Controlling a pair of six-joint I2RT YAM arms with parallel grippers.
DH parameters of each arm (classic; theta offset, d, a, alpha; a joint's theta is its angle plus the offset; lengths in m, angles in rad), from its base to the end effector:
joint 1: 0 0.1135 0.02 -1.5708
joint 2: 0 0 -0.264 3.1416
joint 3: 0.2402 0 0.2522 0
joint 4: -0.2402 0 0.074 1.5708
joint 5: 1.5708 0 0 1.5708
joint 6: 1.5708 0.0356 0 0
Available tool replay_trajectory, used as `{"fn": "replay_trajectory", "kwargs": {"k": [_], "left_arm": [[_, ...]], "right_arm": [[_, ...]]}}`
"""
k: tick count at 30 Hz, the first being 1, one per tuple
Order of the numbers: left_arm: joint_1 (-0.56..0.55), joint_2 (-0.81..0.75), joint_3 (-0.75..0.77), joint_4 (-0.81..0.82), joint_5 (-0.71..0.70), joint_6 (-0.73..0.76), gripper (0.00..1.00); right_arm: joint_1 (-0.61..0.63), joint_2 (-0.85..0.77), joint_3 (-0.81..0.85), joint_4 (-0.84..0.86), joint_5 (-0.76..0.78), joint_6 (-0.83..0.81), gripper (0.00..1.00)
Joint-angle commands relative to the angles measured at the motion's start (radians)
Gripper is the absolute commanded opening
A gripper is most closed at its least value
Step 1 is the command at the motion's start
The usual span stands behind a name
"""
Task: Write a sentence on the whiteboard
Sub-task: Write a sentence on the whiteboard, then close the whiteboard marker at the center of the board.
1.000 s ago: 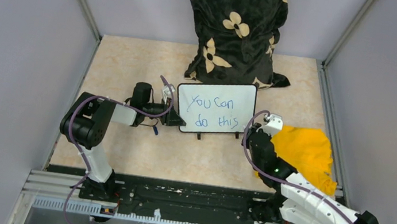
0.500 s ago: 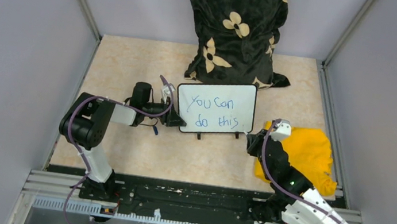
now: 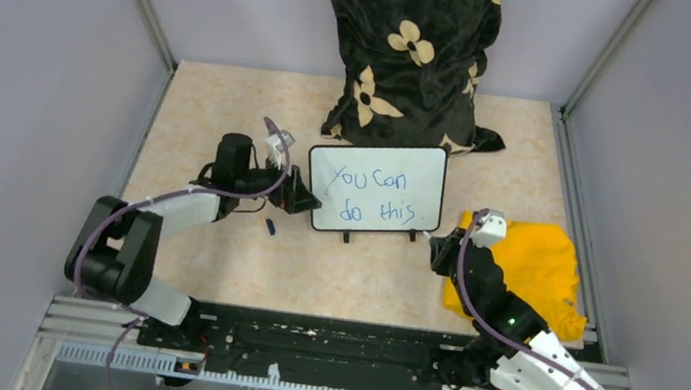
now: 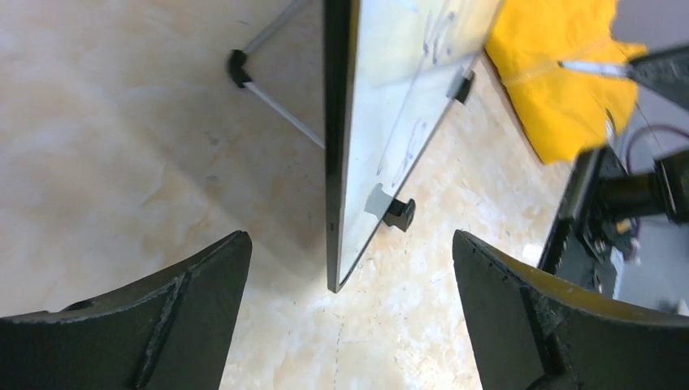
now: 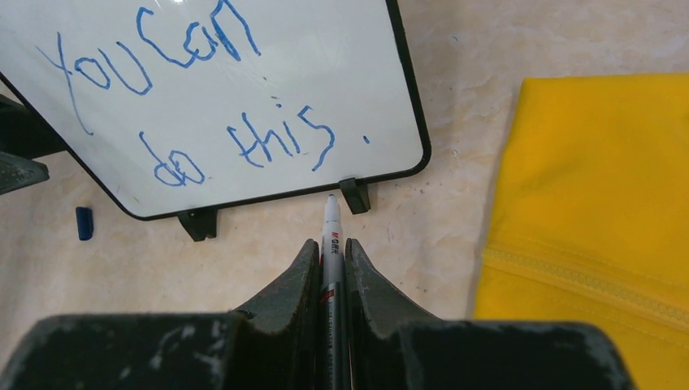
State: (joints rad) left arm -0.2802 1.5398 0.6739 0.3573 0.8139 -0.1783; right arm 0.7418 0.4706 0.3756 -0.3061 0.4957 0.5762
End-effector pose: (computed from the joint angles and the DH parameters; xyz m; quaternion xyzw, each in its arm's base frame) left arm 0.2833 -0.1085 0.1817 0.2405 0.7806 -0.4381 0.3754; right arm 0.1082 0.0762 0.2286 0.0681 0.8167 0.1660 0.5484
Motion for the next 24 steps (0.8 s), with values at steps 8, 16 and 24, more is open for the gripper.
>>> {"fn": "replay_trajectory", "kwargs": {"k": [8,16,24], "left_arm": [[0.003,-0.466,0.034,-0.600,-0.993,-0.351,0.99],[0.004,-0.607,-0.020,-0.593,-1.049,-0.573,0.99],[0.016,-0.333,0.161,-0.780,-0.999,-0.436,0.99]], "right_arm": [[-0.011,-0.102,0.084,0.044,-0.105,-0.057,0.00],[-0.012,-0.136,0.065,0.041,-0.094,-0.057,0.00],[-0.011,-0.104,0.083,0.040,-0.049,-0.060,0.00]]}}
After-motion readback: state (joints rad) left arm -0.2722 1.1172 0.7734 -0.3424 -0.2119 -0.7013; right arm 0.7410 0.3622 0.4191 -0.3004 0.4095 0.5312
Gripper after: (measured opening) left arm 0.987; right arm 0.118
